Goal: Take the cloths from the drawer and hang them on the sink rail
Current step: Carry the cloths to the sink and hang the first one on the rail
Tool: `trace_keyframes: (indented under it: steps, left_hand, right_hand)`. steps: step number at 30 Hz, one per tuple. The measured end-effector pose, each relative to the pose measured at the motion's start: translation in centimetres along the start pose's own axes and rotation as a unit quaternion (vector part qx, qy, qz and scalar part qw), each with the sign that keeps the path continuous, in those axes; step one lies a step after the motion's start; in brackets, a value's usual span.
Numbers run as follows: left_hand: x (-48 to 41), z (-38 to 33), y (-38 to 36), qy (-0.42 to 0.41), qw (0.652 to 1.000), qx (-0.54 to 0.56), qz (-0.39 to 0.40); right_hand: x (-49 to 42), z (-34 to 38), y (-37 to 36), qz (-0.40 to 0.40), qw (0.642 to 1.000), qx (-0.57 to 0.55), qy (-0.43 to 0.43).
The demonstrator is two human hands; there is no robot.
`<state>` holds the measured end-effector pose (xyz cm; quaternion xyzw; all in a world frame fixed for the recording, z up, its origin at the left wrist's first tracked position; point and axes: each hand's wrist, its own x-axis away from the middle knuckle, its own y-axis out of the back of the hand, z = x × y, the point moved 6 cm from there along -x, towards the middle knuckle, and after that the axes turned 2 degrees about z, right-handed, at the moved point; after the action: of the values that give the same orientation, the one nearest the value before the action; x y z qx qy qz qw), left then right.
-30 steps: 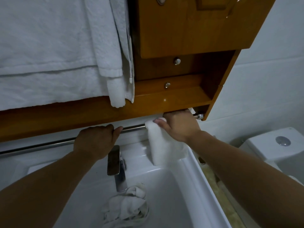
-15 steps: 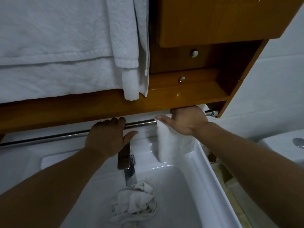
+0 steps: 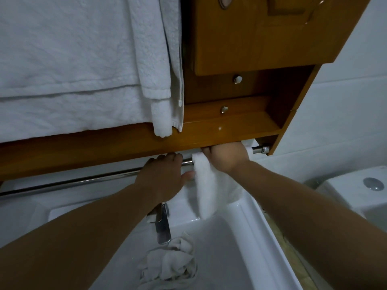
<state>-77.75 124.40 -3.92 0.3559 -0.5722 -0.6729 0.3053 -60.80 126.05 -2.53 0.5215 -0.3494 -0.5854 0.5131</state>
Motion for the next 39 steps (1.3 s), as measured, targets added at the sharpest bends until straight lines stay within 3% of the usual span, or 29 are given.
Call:
trace_keyframes:
  steps: [4, 7, 10, 13, 15, 18, 22, 26, 32, 36, 39]
  left_hand:
    - [-1.4, -1.0, 0.0, -0.006, 1.0, 0.01, 0.011]
    - [-2.0, -0.4, 0.5, 0.006, 0.996, 0.068, 0.049]
    - [-1.7, -1.0, 1.8, -0.059, 0.997, -0.01, -0.053]
    - [-1.9, -0.9, 0.2, -0.054, 0.99, -0.102, -0.081]
    - [-1.7, -0.8, 0.4, -0.042, 0.986, -0.092, -0.134]
    - [-1.3, -0.7, 0.4, -0.003, 0.982, -0.074, -0.176]
    - [-1.2, -0.6, -0.4, 0.016, 0.978, -0.073, -0.193]
    - [-1.2, -0.6, -0.5, 0.019, 0.974, -0.081, -0.21]
    - [-1.0, -0.5, -0.6, 0.02, 0.973, -0.083, -0.215]
    - [-1.1, -0.5, -0.6, 0.016, 0.974, -0.079, -0.214]
    - [-1.1, -0.5, -0.7, 0.018, 0.974, -0.077, -0.211]
  right_hand:
    - [1.4, 0.5, 0.7, -0.103, 0.991, 0.037, 0.071]
    - [3.4, 0.3, -0.2, -0.093, 0.989, 0.091, 0.07]
    - [4.7, 0.6, -0.7, -0.078, 0.988, 0.12, 0.067]
    - [4.4, 1.0, -0.4, -0.071, 0.99, 0.117, 0.045]
    - [3.6, 1.2, 0.1, -0.058, 0.99, 0.122, 0.043]
    - [1.8, 0.8, 0.7, 0.017, 0.993, 0.107, 0.054]
    - [-0.1, 0.0, 0.4, 0.183, 0.981, -0.068, -0.011]
    - [-1.2, 0.2, 0.9, 0.227, 0.956, -0.182, -0.037]
    - [-1.5, -1.6, -0.3, 0.079, 0.991, -0.086, -0.069]
    - [0.9, -0.2, 0.6, -0.102, 0.989, 0.079, 0.069]
    - [2.6, -0.2, 0.7, -0.109, 0.987, 0.093, 0.077]
